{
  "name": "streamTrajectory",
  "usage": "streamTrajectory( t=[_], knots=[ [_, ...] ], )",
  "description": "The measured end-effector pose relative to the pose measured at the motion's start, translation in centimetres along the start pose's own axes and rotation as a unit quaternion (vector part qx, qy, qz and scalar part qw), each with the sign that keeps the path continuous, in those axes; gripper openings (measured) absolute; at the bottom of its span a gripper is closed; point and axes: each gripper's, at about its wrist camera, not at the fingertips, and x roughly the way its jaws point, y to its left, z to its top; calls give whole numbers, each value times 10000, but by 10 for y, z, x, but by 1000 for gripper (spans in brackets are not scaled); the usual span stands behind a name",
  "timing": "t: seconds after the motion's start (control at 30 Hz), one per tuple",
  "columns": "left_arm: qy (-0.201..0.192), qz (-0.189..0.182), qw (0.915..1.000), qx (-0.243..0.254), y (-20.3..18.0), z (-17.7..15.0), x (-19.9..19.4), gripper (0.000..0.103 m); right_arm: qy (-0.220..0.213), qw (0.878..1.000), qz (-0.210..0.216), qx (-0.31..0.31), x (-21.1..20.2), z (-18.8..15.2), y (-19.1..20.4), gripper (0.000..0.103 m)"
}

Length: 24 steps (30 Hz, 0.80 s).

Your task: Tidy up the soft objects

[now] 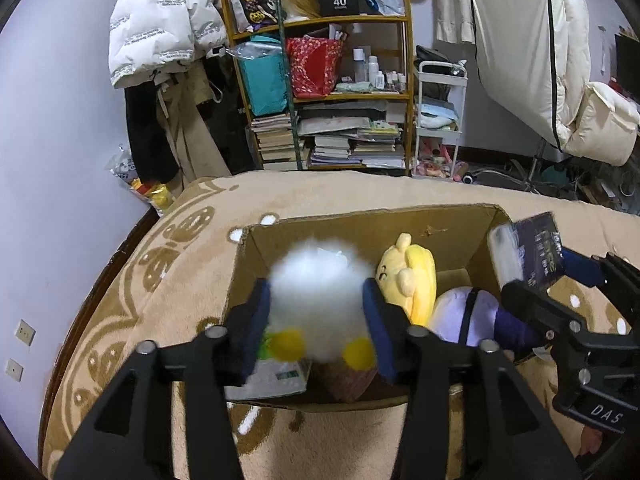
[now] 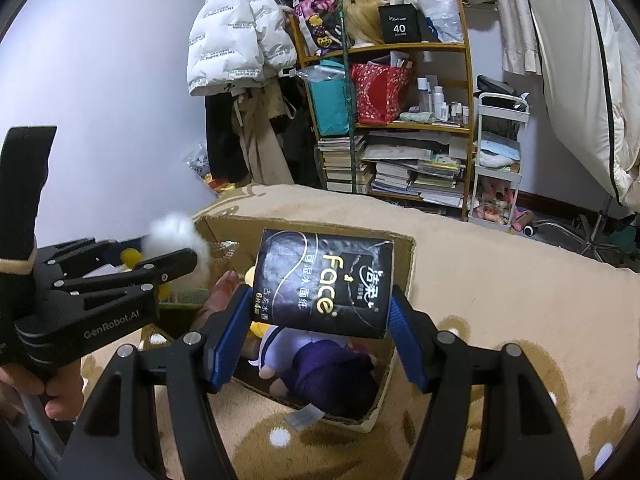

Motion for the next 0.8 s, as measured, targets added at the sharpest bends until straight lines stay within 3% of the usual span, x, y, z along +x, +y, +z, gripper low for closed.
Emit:
streamTrajectory(
  t=[0.1,0.17,0.37,0.53,0.6,0.8],
  knots=[
    [-40,68,10000,1,2,0,-2,56,12,10000,29,-8,0,0,0,72],
    [-18,73,10000,-24,4,0,-3,59,-30,10000,20,8,-1,-1,-1,80],
    [-50,150,9998,-117,11,0,-14,72,-116,9999,52,39,-7,-1,0,91],
    [-164,185,9995,-200,17,-2,-33,84,-195,9998,10,38,-21,0,3,95],
    [-239,232,9992,-210,19,-3,-44,89,-240,9997,-27,70,-28,1,5,103],
    [-468,279,9977,-395,28,-10,-82,98,-551,9984,-110,26,-61,1,16,103]
  ],
)
